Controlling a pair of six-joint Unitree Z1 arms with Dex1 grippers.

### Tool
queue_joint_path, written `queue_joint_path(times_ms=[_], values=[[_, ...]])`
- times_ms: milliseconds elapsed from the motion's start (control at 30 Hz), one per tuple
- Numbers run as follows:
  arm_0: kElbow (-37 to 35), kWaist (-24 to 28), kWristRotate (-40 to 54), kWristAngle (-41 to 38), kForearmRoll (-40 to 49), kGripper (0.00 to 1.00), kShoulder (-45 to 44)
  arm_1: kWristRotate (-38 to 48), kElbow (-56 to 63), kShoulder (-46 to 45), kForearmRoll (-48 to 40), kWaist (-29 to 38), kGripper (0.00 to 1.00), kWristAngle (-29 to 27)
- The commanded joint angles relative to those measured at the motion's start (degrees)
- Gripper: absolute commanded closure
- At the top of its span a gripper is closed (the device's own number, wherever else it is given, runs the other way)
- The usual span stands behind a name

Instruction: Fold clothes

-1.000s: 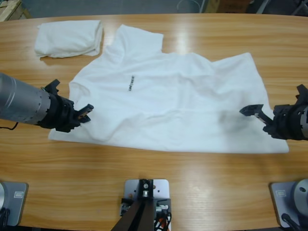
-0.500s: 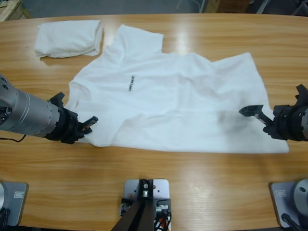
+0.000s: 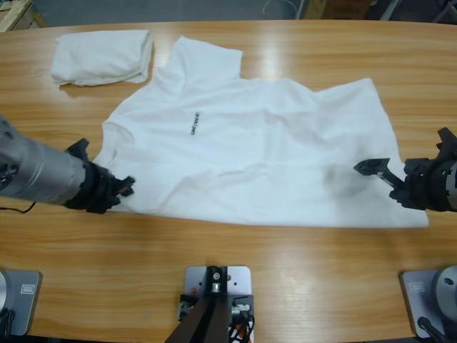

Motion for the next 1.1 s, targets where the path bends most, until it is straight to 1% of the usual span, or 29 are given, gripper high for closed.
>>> queue_joint_path(times_ms=[33,67,100,133,167,233,267,300,367,467,533,633,800,833,900,933,1000,1100], values=[[4.28,-0.16,0.87,0.12,1.73,0.017,-10.0,-0.87,1.67,-0.87,-0.83,0.55,0.0,0.99],[3.77,-0.16,2.52,0.16,1.67,0.028,-11.11,-0.87,1.74,-0.98,-0.83,0.62,0.0,0.99],[2.17,-0.16,6.18,0.21,1.6,0.106,-12.34,-0.87,1.76,-1.05,-0.83,0.71,0.0,0.99],[0.39,-0.16,9.87,0.18,1.55,0.153,-12.5,-0.87,1.76,-1.07,-0.9,0.85,0.0,0.99],[-1.4,-0.33,13.44,-0.28,1.07,0.242,-11.95,-0.87,1.83,-1.03,-0.95,0.96,0.0,0.99],[-5.6,-2.21,21.86,-1.49,0.11,0.315,-8.84,-0.87,1.85,-1.03,-1.01,0.97,0.0,0.99],[-7.96,-3.32,27.63,-2.36,0.06,0.362,-6.22,-0.87,1.85,-1.03,-1.01,0.97,0.0,0.99],[-10.06,-4.6,33.87,-2.67,0.07,0.363,-3.66,-0.87,1.88,-1.1,-1.01,0.97,0.0,0.99],[-11.66,-6.78,43.8,-2.73,0.32,0.363,-0.39,-0.87,1.94,-1.33,-1.01,0.97,0.0,0.99],[-11.24,-7.33,52.13,-2.69,1.27,0.363,0.39,-0.89,2.04,-1.37,-1.16,0.97,0.0,0.99],[-12.1,-8.01,53.92,-2.3,2.36,0.377,0.97,-0.96,2.43,-1.26,-1.85,0.97,0.0,0.99],[-16.48,-9.77,51.83,-0.11,7.86,0.391,4.09,-0.96,2.67,-1.03,-2.34,0.97,0.004,0.99],[-22.09,-15.69,49.27,0.32,9.18,0.391,10.32,-1.59,2.73,-1.17,-2.5,0.97,0.004,1.1],[-22.33,-16.41,48.95,0.39,9.39,0.393,11.21,-1.78,2.73,-1.22,-2.5,0.97,0.004,1.22],[-21.97,-16.85,48.4,0.68,10.39,0.441,12.62,-2.31,2.85,-1.68,-2.5,0.97,0.004,1.38],[-21.68,-16.85,48.21,1.19,11.45,0.441,13.08,-2.42,2.94,-1.86,-2.5,0.97,0.004,1.43],[-21.35,-16.77,47.82,4.57,13.4,0.441,13.59,-2.54,3.08,-2.09,-2.62,0.97,0.005,1.52],[-21.63,-16.64,47.82,8.86,13.73,0.439,14.57,-2.89,3.25,-2.17,-2.85,0.97,0.009,1.62]])
